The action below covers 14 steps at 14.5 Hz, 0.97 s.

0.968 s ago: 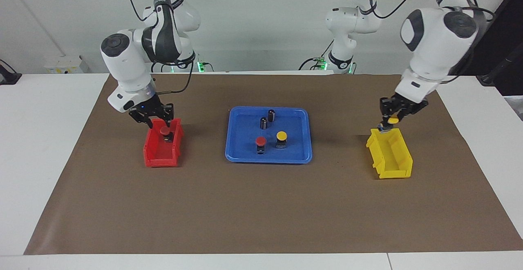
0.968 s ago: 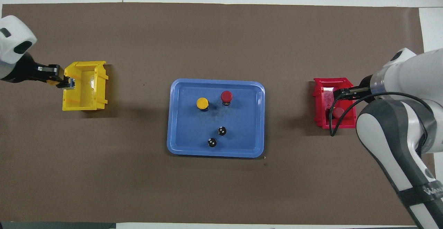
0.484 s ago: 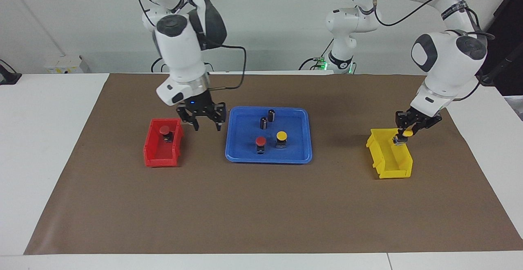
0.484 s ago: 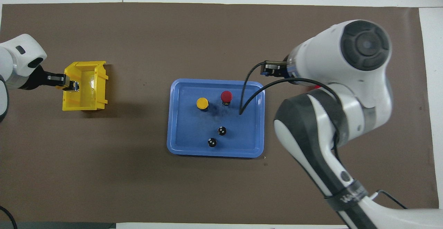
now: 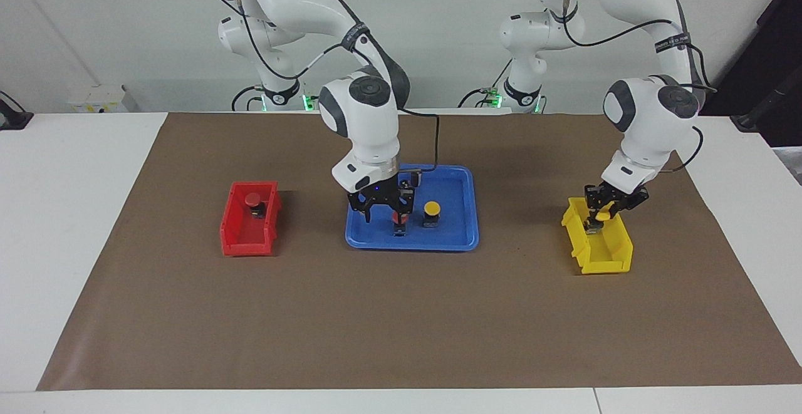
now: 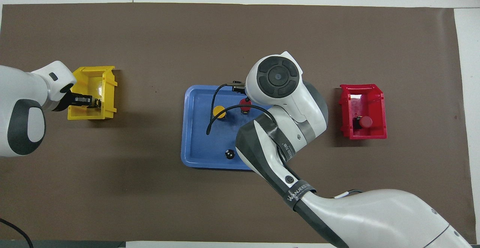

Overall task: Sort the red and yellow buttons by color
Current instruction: 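Grasp the second red button with the right gripper and lift it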

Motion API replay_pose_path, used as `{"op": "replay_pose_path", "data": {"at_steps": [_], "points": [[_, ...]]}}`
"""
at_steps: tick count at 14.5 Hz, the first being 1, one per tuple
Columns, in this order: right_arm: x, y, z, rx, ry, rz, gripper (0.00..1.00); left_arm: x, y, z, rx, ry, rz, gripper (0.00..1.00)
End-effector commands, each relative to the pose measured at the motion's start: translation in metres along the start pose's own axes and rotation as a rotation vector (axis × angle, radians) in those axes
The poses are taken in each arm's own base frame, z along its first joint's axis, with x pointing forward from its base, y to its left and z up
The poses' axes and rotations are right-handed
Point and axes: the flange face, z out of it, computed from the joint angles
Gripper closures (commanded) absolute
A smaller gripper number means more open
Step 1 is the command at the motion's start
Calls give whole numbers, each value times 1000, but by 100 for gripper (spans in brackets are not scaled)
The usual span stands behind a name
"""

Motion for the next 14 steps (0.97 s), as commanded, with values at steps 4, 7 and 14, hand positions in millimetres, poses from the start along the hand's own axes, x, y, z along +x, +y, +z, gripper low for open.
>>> {"op": "replay_pose_path", "data": {"at_steps": [4, 7, 14], "points": [[-19, -21, 33, -38, 24, -20, 25, 5, -1, -6, 10, 18, 7, 21], [-24, -19, 36, -48, 17, -26, 25, 20, -1, -43, 7, -12, 8, 19], [-37, -22, 42, -58, 3, -47, 41, 26, -10, -166, 14, -45, 1, 0]]}}
